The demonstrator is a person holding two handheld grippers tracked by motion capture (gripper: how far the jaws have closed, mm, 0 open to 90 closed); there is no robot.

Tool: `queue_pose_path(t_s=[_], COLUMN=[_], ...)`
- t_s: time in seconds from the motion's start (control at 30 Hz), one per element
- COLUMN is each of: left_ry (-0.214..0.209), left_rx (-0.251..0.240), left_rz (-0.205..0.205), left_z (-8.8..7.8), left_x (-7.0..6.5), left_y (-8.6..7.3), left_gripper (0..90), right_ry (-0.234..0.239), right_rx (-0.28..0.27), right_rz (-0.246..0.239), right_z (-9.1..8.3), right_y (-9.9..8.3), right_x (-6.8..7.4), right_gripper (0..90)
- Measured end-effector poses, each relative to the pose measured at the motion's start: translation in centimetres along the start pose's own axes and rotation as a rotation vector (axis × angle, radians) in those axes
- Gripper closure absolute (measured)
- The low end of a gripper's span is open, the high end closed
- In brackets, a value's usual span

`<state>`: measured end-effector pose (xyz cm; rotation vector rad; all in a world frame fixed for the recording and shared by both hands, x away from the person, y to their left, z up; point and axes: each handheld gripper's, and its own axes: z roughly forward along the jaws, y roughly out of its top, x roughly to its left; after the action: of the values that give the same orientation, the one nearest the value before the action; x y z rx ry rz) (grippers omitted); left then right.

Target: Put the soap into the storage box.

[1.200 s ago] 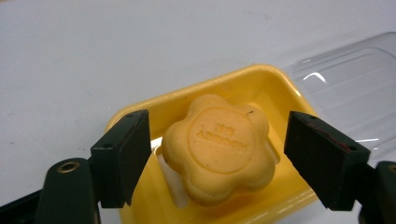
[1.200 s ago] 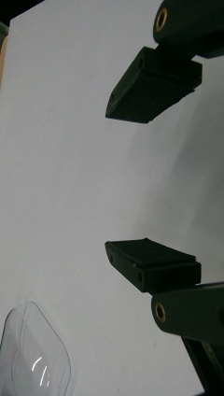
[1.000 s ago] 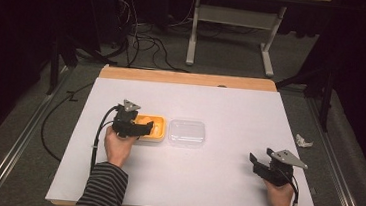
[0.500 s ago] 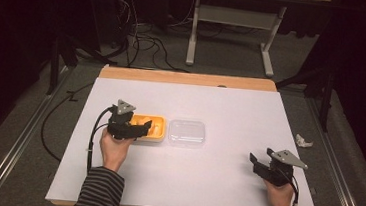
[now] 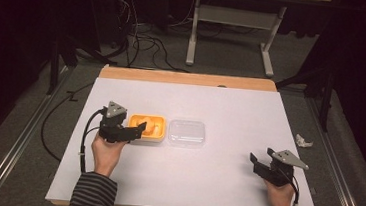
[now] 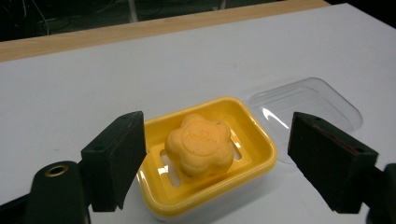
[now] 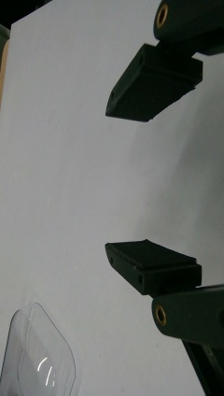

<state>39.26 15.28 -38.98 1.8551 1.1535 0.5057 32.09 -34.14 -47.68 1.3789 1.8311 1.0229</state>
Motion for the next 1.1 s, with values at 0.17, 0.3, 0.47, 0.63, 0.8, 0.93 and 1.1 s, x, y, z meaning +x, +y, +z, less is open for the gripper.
queue_pose_path(t_s=[0.17, 0.3, 0.47, 0.63, 0.8, 0.93, 1.1], left_ry=[0.006, -0.003, -0.011, -0.016, -0.023, -0.031, -0.044], left_rx=[-0.030, -0.043, -0.068, -0.078, -0.071, -0.072, -0.068], left_rz=[0.001, -0.005, -0.015, -0.014, -0.012, -0.017, -0.020], left_z=[-1.0, -1.7, -2.7, -3.3, -3.5, -3.6, -3.6], left_x=[-0.1, -0.1, -0.2, -0.3, -0.6, -0.7, -1.1], left_y=[-0.3, -0.6, -1.0, -1.3, -1.8, -2.3, -3.0], left_gripper=[19.0, 19.1, 18.7, 17.5, 16.5, 16.4, 16.3], right_ry=[-0.001, -0.003, 0.000, 0.001, 0.000, 0.003, 0.003], right_rx=[0.001, 0.000, 0.002, 0.003, 0.001, 0.005, 0.006], right_rz=[-0.004, -0.003, -0.003, -0.004, -0.003, -0.010, -0.010], right_z=[0.0, 0.0, 0.0, 0.0, 0.0, 0.1, 0.1], right_y=[0.0, 0.0, 0.0, 0.0, 0.0, 0.0, 0.0], right_x=[0.0, 0.0, 0.0, 0.0, 0.0, 0.1, 0.1], right_gripper=[29.8, 29.8, 29.8, 29.8, 29.8, 30.2, 30.2])
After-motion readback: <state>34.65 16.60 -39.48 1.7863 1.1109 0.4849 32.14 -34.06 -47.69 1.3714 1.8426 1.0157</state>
